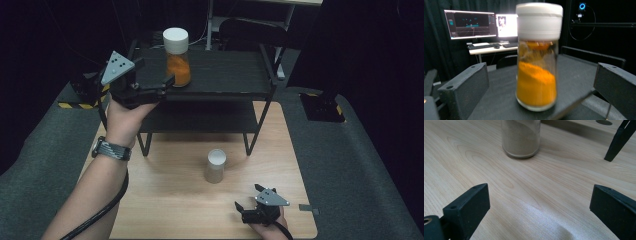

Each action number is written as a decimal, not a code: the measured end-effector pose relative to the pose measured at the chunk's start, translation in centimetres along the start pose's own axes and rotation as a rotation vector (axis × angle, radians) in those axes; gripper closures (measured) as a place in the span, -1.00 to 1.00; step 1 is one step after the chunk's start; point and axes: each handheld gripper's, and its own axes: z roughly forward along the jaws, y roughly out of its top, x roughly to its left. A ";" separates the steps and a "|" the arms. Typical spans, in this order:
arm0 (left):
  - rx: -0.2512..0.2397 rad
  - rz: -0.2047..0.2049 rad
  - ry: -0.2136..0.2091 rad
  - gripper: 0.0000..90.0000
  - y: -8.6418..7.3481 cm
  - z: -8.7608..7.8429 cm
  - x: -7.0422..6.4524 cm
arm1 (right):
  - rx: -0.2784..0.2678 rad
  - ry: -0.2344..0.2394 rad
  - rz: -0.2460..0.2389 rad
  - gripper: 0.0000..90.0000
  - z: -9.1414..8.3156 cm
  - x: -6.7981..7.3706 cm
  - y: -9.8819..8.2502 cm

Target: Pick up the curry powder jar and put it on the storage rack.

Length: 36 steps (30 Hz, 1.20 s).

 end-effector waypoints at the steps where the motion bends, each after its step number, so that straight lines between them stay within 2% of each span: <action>1: 0.003 0.001 -0.006 -0.99 -0.2 -0.2 0.0 | 0.000 0.000 -0.001 -0.95 0.0 0.0 0.0; 3: 0.005 0.002 -0.009 -0.99 -0.8 -0.7 -0.2 | 0.001 -0.001 -0.002 -0.95 0.0 0.0 0.0; 7: 0.012 0.031 -0.015 -0.99 -2.1 -1.4 -0.7 | 0.002 -0.002 -0.005 -0.95 0.0 0.1 0.0; 19: 0.043 0.018 -0.053 -0.99 -6.4 -3.2 -1.0 | 0.008 -0.003 -0.008 -0.95 0.1 0.1 0.1; 27: 0.066 0.032 -0.063 -0.99 -9.4 -4.5 -1.3 | 0.008 -0.004 -0.009 -0.95 0.1 0.2 0.1; 36: 0.094 0.020 -0.067 -0.99 -13.3 -5.8 -1.6 | 0.009 -0.004 -0.010 -0.95 0.1 0.2 0.2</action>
